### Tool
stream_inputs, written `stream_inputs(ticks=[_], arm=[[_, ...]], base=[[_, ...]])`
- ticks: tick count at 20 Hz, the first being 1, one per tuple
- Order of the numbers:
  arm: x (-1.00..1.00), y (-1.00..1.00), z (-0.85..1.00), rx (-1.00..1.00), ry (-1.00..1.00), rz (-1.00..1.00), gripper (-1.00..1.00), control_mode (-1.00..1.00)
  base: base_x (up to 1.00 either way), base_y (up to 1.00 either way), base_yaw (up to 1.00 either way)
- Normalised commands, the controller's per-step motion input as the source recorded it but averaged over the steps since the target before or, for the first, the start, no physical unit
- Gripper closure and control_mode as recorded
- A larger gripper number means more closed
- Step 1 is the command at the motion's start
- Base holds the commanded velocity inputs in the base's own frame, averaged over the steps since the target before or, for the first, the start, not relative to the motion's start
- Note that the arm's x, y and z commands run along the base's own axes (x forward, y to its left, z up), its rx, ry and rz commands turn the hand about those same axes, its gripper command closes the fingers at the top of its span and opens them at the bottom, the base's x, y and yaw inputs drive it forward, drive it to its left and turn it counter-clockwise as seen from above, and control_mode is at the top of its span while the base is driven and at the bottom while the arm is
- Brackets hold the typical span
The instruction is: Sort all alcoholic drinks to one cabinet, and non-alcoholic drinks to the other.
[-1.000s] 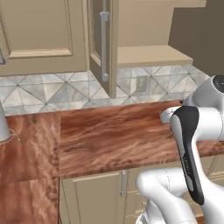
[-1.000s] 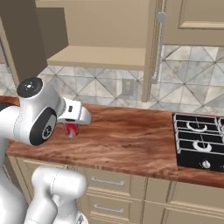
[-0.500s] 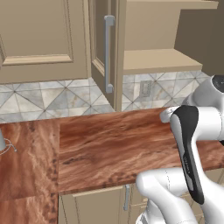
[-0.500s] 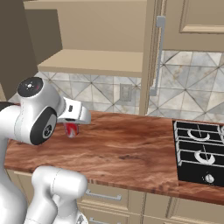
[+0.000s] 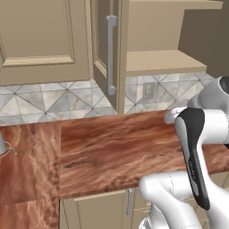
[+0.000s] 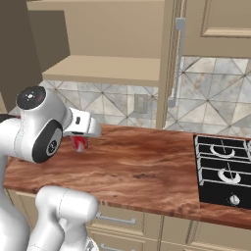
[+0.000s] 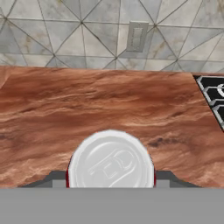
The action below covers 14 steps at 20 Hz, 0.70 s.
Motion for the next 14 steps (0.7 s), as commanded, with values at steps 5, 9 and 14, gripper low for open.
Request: stream_inputs(ticks=[5, 9, 14], arm=[[0.04, 0.10, 0.73, 0.00, -0.19, 0.00, 1.00, -1.00], [0.11, 0.36, 0.79, 0.00, -0.12, 0.02, 1.00, -1.00], [0.29, 0.57, 0.78, -0.01, -0.01, 0.07, 1.00, -1.00]], base=[[0.00, 0.00, 0.00], [0.00, 0.00, 0.00], [0.00, 0.00, 0.00]])
